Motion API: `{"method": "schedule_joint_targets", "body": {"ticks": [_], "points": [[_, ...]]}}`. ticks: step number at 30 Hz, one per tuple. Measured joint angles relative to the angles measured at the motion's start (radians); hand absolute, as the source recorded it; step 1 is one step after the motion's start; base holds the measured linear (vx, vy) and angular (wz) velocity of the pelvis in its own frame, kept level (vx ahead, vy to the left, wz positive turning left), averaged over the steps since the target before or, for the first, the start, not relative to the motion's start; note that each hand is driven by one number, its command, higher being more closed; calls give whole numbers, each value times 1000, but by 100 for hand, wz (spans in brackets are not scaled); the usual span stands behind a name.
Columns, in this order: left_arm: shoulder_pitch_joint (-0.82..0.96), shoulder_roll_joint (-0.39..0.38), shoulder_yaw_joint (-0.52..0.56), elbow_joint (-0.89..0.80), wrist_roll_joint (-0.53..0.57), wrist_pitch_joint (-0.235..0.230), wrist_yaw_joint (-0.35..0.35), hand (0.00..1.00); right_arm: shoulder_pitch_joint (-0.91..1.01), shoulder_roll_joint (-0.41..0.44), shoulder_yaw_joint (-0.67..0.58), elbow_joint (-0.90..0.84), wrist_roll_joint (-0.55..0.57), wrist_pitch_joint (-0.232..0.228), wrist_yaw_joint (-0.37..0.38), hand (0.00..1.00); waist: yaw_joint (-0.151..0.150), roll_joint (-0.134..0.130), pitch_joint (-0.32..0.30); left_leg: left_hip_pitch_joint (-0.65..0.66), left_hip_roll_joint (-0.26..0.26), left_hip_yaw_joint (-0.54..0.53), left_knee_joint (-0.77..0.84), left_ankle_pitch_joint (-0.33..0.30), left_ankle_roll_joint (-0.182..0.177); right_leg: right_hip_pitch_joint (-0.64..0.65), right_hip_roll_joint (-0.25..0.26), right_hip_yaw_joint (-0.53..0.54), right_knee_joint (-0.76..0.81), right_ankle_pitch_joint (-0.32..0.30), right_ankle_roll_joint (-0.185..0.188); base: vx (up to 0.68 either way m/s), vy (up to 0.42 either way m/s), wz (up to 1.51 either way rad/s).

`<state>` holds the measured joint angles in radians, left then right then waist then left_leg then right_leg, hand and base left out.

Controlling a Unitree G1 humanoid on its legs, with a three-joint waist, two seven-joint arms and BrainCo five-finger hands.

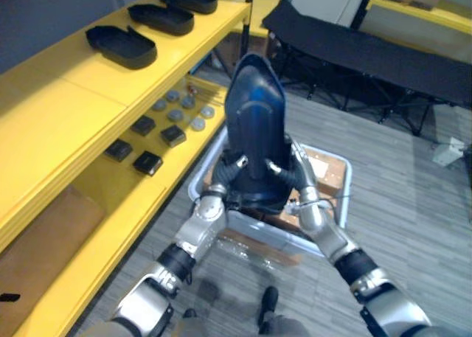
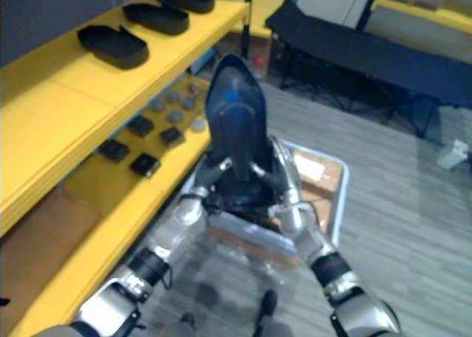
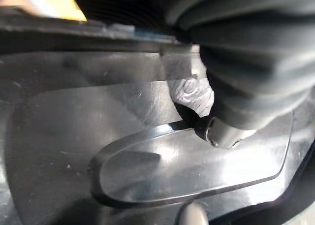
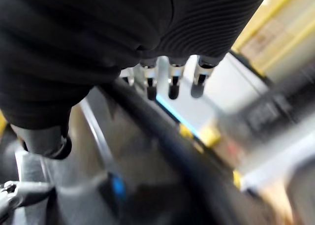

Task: Walk over and take plastic housings, then place them on the shelf

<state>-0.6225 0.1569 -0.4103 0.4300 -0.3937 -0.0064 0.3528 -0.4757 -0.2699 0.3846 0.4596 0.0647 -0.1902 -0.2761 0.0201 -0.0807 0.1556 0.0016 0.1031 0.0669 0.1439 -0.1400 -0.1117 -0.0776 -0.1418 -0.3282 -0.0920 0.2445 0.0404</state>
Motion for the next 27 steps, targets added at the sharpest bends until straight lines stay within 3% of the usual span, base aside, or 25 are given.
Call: {"method": "schedule_joint_targets", "body": {"ticks": [2, 4, 6, 9, 11, 15, 18, 21, 24, 27], "points": [[-19, 4, 79, 1, 24, 34, -1, 100, 4, 3, -61, -102, 75, -16, 79, 0, -15, 0, 0, 2, -1, 6, -1, 1, 0, 0, 1, 4, 0, 0, 1, -72, -13, -10], [-19, 30, 155, 33, 51, 37, -4, 100, 6, -6, -143, -256, 142, -45, 155, 0, -22, -1, 0, 17, 3, 26, -10, 2, -2, 0, 3, 23, 0, -10, 4, -53, -5, -24], [-18, 76, 250, 114, 53, 36, -5, 100, 6, -50, -249, -444, 211, -103, 236, 0, -36, -6, -14, 29, 9, 39, -32, 6, -7, -3, 13, 30, 0, -19, -1, -14, -26, -20], [-7, 122, 352, 184, 63, 20, -6, 100, 6, -119, -348, -547, 264, -152, 265, 0, -46, -20, -41, 53, 24, 58, -65, 17, -22, -7, 31, 39, 0, -20, -1, 59, -46, -17], [2, 141, 376, 184, 95, -11, -1, 100, 7, -135, -376, -576, 341, -155, 283, 0, -50, -23, -45, 67, 28, 68, -73, 18, -25, -7, 37, 46, 0, -16, -7, 83, -20, -16], [30, 145, 431, 150, 160, -20, 13, 100, 116, -128, -443, -647, 454, -149, 346, 0, -60, -13, -56, 83, 25, 89, -83, 16, -22, -7, 38, 58, 1, -10, -6, 79, 17, -12], [85, 140, 505, 130, 174, -67, 54, 100, 239, -107, -538, -662, 495, -149, 347, 0, -68, 5, -72, 85, 25, 98, -83, 9, -17, -8, 38, 55, 1, -10, -6, 60, 12, -6], [167, 137, 645, 75, 164, -149, 113, 100, 353, -39, -647, -672, 555, -149, 339, 0, -83, 32, -87, 84, 26, 101, -83, 3, -15, -9, 39, 53, 0, -11, -5, 9, -7, -2], [274, 132, 793, -120, 111, -249, 132, 100, 454, 41, -716, -668, 566, -125, 332, 0, -85, 52, -98, 74, 26, 102, -77, -6, -10, -9, 39, 48, 0, -31, 1, -39, -13, -1], [417, 89, 873, -376, 45, -304, 105, 100, 524, 65, -725, -667, 445, -129, 299, 0, -61, 92, -121, 64, 27, 90, -68, -17, -3, -5, 40, 28, 0, -45, 1, 8, -26, 11]]}}
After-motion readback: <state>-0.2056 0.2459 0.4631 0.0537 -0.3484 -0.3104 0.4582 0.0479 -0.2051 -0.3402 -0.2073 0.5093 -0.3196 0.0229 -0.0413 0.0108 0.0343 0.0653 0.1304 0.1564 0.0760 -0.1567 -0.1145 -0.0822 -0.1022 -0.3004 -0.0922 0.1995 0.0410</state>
